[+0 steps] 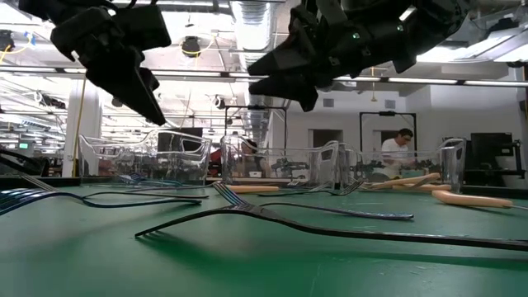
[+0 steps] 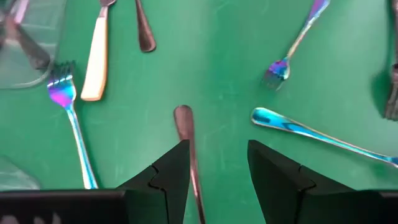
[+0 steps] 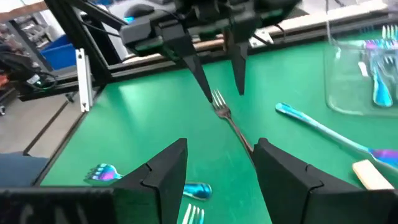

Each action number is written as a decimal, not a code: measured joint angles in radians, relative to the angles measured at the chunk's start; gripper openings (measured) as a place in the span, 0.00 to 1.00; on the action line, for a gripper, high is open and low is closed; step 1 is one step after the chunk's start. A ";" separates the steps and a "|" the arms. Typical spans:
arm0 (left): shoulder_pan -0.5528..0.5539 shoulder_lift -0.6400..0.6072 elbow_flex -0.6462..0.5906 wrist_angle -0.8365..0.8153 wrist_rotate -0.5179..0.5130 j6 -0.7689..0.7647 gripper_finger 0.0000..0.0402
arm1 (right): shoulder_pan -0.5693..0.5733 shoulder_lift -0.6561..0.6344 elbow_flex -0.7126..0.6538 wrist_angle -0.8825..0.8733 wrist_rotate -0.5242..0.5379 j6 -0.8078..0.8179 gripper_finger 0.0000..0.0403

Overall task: Sort silverware by color (type)
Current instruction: Put the blue fork into the left transparent bin

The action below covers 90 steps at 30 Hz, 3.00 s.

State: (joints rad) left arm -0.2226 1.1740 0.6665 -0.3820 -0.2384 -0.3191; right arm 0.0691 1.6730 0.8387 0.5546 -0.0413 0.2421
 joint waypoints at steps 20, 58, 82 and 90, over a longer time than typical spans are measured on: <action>0.057 0.005 0.000 0.066 -0.170 -0.042 0.36 | -0.007 0.000 0.000 -0.025 0.020 0.030 0.51; 0.088 0.006 0.000 0.067 -0.219 -0.024 0.36 | -0.011 0.000 0.000 -0.025 0.020 0.030 0.51; 0.142 0.006 -0.001 0.064 -0.239 -0.003 0.36 | -0.012 0.000 0.000 -0.025 0.020 0.030 0.51; 0.167 0.006 -0.001 0.063 -0.222 0.059 0.36 | -0.014 0.000 0.000 -0.052 0.019 0.029 0.51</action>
State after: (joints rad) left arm -0.0559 1.1797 0.6659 -0.3187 -0.4606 -0.2600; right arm 0.0548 1.6730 0.8384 0.5026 -0.0219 0.2707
